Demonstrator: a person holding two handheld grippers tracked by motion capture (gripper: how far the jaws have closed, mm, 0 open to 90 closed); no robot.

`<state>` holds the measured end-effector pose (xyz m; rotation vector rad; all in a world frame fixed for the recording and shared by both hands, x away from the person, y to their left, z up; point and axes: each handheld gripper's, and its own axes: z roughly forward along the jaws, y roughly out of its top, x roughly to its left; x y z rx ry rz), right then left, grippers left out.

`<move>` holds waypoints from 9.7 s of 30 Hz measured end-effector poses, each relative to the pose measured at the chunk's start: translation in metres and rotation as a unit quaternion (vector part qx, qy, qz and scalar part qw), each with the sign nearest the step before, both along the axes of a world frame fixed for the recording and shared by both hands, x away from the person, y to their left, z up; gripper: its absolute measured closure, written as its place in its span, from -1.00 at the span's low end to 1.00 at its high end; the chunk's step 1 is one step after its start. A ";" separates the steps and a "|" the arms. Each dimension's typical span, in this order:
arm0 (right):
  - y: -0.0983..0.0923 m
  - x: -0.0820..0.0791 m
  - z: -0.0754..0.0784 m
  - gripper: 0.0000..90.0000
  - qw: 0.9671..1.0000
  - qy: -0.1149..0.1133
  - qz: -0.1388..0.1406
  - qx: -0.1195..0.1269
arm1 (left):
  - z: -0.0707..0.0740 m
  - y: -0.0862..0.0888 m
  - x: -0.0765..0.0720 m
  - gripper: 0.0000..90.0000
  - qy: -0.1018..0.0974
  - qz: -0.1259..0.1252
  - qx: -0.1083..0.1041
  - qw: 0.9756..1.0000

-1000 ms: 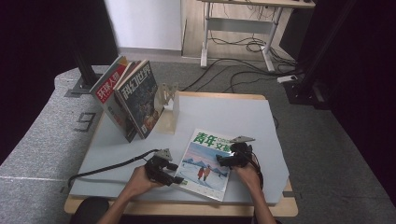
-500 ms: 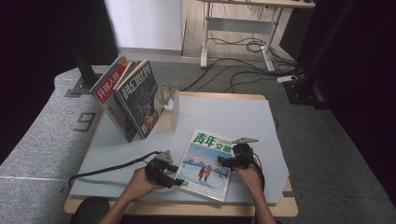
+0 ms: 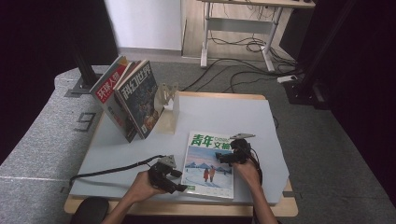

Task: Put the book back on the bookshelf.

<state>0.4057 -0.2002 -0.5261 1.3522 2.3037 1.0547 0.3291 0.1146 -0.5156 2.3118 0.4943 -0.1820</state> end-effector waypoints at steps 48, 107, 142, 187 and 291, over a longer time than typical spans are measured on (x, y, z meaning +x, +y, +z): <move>-0.021 -0.024 0.010 -0.98 0.996 0.037 0.075 0.007 | -0.015 0.021 0.018 -1.00 -0.125 0.082 0.068 0.986; -0.016 0.005 0.029 -0.75 0.992 0.053 0.075 0.083 | -0.016 0.022 0.019 -1.00 -0.123 0.080 0.067 0.987; -0.006 0.006 0.022 -0.83 0.993 0.040 0.110 -0.017 | -0.016 0.022 0.019 -1.00 -0.122 0.080 0.067 0.987; 0.001 0.014 0.021 -0.66 0.987 0.081 0.130 0.050 | -0.016 0.022 0.019 -1.00 -0.122 0.080 0.067 0.987; 0.023 -0.027 0.101 0.86 0.989 -0.089 0.114 0.035 | -0.003 -0.033 0.060 -0.65 0.035 0.053 -0.024 0.998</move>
